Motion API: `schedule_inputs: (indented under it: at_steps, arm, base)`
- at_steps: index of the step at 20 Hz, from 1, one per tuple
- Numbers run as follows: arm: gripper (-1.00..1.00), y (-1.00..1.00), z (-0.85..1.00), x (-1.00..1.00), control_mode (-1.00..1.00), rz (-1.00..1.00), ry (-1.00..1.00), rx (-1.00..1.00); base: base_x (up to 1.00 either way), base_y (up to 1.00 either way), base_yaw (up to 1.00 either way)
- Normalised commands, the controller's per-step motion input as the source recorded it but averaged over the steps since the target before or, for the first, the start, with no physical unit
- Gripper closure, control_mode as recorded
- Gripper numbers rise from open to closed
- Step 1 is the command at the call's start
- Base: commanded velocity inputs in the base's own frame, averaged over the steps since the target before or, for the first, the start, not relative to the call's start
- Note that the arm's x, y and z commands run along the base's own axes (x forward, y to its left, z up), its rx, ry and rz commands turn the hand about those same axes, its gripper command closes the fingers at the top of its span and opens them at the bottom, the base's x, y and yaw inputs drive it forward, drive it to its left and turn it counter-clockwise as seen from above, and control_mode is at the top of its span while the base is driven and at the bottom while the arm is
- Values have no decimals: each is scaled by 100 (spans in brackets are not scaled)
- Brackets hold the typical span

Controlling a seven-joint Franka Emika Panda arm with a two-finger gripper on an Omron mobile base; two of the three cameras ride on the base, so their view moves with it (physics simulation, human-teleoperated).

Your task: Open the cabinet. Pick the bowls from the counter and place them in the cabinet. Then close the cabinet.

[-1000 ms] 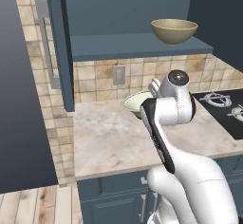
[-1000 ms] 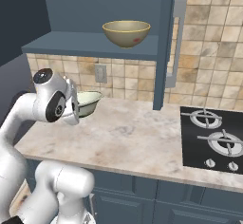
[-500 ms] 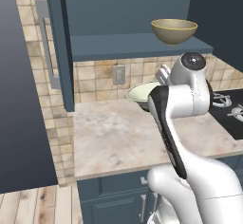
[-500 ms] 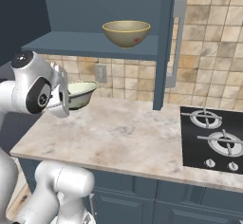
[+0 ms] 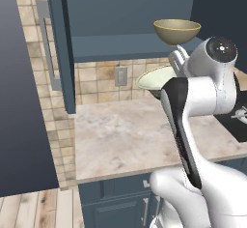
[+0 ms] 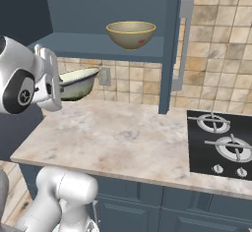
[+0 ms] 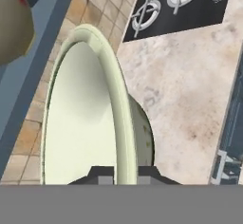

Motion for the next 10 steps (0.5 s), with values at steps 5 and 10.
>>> schedule_inputs:
  at_steps: [5, 10]
  arm:
    - [100, 0, 61, -27, -100, 0, -21, 0]
    - [100, 3, 51, -14, -100, 0, -18, 3]
  base:
    - [0, 0, 0]
    - [0, 0, 0]
